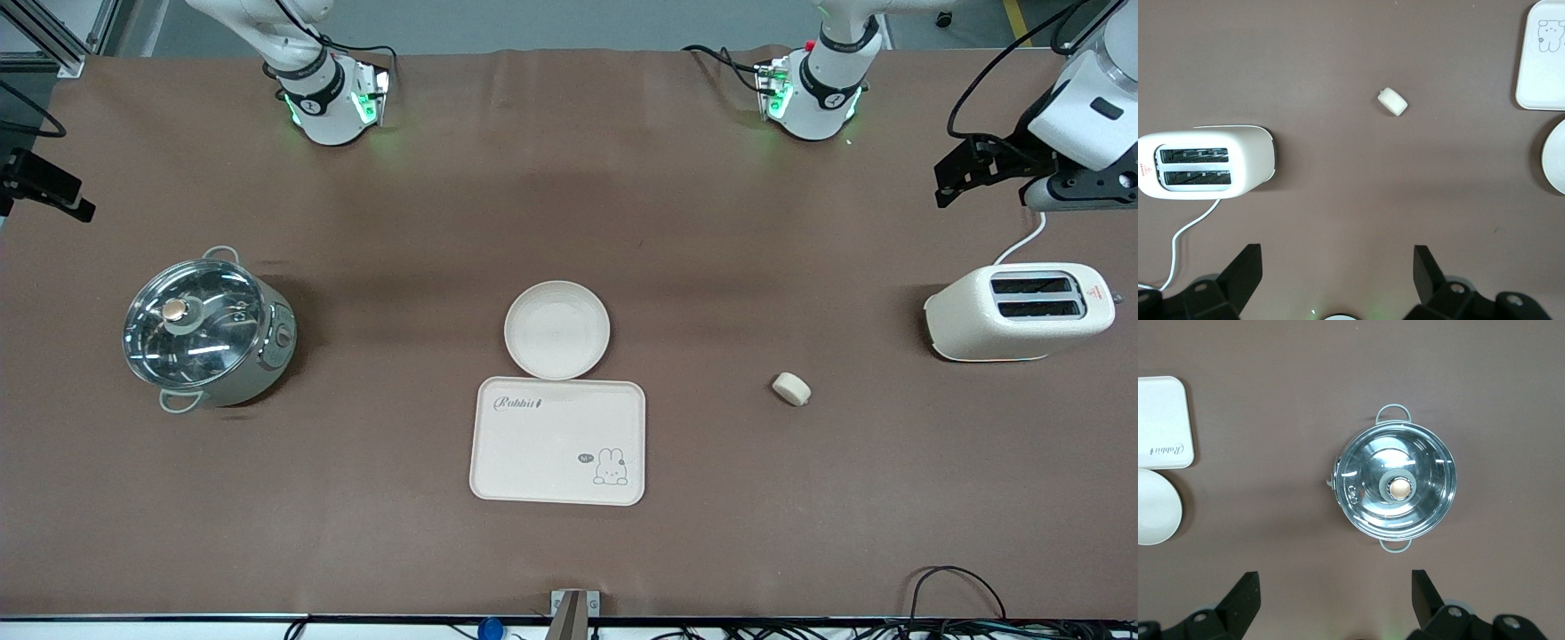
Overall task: Place bun in plate and plate on tray
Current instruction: 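Reach the left gripper down toward the cream bun beside the toaster, then grasp the bun with the left gripper while the right gripper moves out, then carry the bun over the plate while the right gripper reaches the plate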
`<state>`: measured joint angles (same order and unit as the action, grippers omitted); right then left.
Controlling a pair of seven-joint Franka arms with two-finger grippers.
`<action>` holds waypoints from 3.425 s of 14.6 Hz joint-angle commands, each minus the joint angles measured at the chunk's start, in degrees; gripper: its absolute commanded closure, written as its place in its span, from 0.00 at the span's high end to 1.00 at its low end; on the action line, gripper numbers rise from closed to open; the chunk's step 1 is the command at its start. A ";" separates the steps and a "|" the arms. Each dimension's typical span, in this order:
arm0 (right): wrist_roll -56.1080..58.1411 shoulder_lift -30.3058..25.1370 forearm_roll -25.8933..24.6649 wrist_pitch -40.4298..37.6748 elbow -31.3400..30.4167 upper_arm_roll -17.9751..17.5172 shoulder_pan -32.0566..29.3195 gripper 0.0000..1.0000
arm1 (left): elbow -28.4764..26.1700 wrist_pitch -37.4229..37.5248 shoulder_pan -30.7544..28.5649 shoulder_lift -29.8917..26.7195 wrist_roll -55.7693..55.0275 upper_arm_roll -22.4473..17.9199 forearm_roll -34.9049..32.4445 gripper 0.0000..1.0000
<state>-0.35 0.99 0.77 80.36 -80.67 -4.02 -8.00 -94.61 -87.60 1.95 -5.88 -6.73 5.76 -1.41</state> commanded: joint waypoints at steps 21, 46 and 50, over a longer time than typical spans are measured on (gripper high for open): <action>0.52 5.32 3.70 4.28 -0.89 -0.63 3.34 1.00 | 1.09 -29.18 1.74 36.54 -48.70 0.48 1.14 1.00; -12.91 17.55 29.73 61.12 -39.82 -0.63 27.06 1.00 | 1.70 -36.33 7.55 42.18 -76.30 11.08 0.97 0.27; -18.53 20.27 32.71 69.40 -41.68 -0.63 32.68 1.00 | 5.92 -37.02 11.48 44.72 -84.31 17.88 0.62 0.27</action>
<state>-15.78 21.02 30.83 146.78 -120.84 -4.97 21.86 -91.38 -125.18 10.73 37.17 -88.41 22.56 -1.22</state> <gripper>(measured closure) 0.000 0.727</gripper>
